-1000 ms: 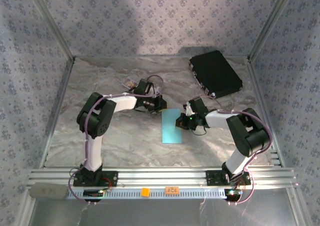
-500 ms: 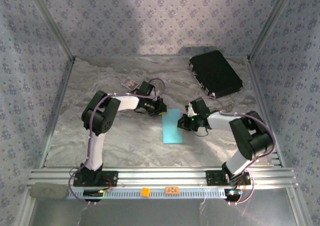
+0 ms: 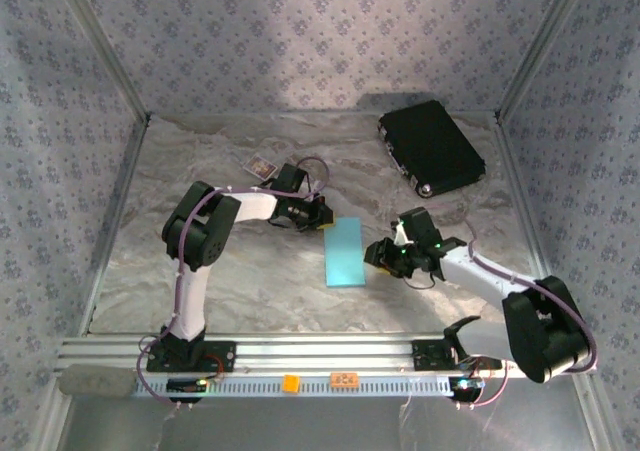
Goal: Fold a paper plane with a square sheet of paper (pick it up from the middle)
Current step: Fold the triangle a second time at the center of the table.
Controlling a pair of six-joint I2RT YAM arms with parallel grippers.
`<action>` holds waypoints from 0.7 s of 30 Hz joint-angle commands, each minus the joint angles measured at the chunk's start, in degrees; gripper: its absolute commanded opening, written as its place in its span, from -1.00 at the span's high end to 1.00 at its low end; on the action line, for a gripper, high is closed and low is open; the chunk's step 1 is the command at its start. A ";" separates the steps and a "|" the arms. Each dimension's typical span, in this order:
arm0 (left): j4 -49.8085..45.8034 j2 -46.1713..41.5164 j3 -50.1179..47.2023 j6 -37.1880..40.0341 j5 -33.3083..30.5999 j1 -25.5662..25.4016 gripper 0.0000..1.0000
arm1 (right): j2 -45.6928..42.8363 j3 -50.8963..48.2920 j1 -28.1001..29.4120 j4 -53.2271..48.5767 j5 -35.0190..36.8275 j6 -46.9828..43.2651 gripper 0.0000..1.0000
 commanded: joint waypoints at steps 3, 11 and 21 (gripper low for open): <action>-2.38 0.56 -1.88 0.44 -2.00 0.14 0.94 | 3.82 -0.32 3.00 2.14 -3.43 3.08 0.11; -2.91 1.13 -1.53 0.84 -1.83 0.21 0.95 | 7.88 -0.68 4.76 2.37 -2.30 3.57 0.13; -2.74 0.95 -1.62 0.77 -1.82 0.23 0.95 | 6.65 -1.62 4.85 8.15 -5.15 4.98 0.27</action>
